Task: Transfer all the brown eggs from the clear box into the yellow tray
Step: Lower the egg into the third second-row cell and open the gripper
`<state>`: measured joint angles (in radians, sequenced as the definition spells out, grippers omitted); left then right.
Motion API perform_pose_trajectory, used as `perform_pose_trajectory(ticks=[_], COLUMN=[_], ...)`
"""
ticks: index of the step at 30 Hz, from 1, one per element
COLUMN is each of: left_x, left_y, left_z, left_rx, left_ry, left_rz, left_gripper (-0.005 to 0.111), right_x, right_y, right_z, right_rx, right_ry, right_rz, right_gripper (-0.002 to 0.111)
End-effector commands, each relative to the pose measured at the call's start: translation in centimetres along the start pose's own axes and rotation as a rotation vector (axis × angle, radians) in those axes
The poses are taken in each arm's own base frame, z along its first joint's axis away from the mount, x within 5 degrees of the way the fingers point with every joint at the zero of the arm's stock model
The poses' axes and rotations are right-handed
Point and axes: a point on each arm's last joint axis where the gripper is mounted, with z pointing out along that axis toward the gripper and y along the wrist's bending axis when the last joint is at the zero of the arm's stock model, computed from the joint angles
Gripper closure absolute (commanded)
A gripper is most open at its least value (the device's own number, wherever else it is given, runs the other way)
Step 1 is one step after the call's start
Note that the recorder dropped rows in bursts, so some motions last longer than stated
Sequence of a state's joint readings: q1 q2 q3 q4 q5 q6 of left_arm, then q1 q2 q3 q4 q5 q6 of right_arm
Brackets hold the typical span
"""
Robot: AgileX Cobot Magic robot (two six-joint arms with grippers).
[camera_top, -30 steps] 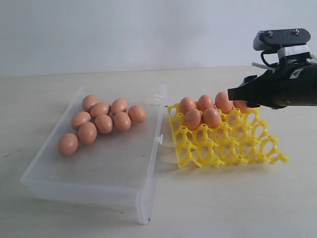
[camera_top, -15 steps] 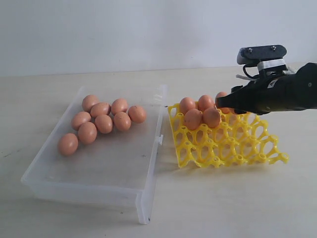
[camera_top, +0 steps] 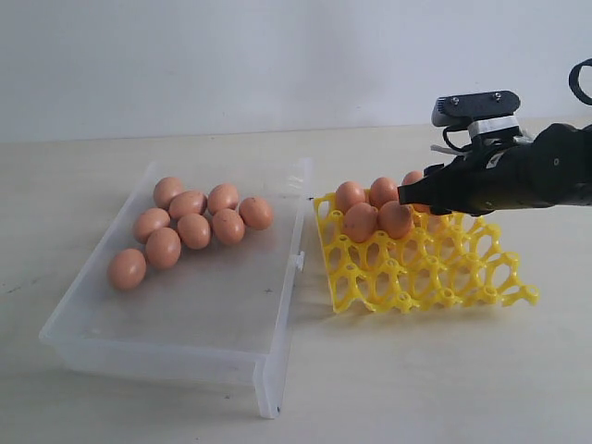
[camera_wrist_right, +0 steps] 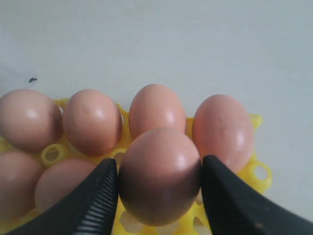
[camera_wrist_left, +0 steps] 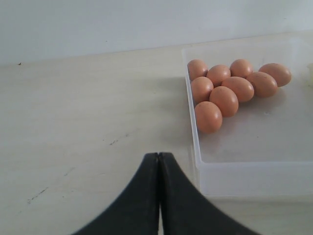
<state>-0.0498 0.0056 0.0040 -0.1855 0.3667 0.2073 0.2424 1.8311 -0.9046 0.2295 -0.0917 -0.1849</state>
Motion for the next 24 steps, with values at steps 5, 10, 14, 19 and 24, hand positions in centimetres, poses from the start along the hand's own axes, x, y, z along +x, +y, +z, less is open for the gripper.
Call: perform_pose_trajectory(ticks=[5, 10, 14, 19, 24], left_x=[-0.2, -0.2, -0.2, -0.2, -0.2], left_y=[0.0, 0.0, 0.0, 0.0, 0.0], left_z=[-0.1, -0.1, -0.1, -0.1, -0.1], left_rx=[-0.003, -0.003, -0.003, -0.003, -0.003], left_ry=[-0.019, -0.019, -0.019, -0.019, -0.019], left_rz=[-0.002, -0.002, -0.002, -0.002, -0.002], left_gripper=[0.107, 0.107, 0.107, 0.107, 0.107], right_x=[-0.5, -0.5, -0.5, -0.4, -1.5], right_y=[-0.2, -0.2, -0.2, -0.2, -0.1], right_z=[-0.1, -0.1, 0.0, -0.1, -1.6], right_rx=[0.005, 0.007, 0.008, 0.006, -0.004], right_ry=[-0.029, -0.028, -0.024, -0.012, -0.042], right_rz=[-0.007, 0.024, 0.045, 0.043, 0.047], right_gripper=[0.092, 0.059, 0.053, 0.046, 0.046])
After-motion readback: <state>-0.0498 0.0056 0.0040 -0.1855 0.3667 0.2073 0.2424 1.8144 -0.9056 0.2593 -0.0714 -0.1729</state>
